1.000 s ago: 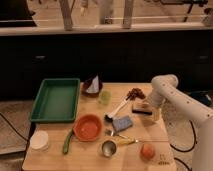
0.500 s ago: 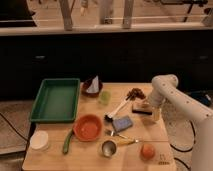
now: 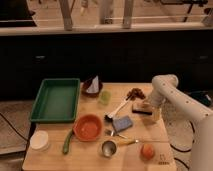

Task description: Wipe red bowl with eraser

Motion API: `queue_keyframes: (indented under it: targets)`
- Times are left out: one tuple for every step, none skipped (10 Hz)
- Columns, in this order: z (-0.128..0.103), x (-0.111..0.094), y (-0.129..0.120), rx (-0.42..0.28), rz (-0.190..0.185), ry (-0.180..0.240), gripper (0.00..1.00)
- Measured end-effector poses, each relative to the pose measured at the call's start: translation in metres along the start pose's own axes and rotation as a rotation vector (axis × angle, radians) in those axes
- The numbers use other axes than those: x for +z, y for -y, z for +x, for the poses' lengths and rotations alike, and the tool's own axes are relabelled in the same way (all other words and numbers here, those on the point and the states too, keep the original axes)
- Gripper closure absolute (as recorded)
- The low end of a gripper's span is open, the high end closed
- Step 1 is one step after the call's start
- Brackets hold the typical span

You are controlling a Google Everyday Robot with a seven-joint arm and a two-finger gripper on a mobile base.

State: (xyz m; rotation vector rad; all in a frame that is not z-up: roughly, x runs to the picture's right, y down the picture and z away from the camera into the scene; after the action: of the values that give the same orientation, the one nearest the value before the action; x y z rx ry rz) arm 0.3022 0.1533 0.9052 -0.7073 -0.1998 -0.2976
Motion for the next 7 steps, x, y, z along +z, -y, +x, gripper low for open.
queue_keyframes:
  targets:
    - [-0.005, -0.001, 0.003, -0.009, 0.011, 0.002, 0.20]
    - [-0.009, -0.002, 0.006, -0.018, 0.019, 0.003, 0.20]
    - [-0.012, -0.002, 0.009, -0.024, 0.026, 0.005, 0.20]
    - [-0.016, -0.004, 0.011, -0.031, 0.041, 0.013, 0.20]
    - [-0.020, -0.006, 0.012, -0.036, 0.050, 0.020, 0.20]
    - [-0.022, -0.007, 0.012, -0.039, 0.057, 0.027, 0.20]
    - [-0.024, -0.008, 0.014, -0.046, 0.061, 0.034, 0.20]
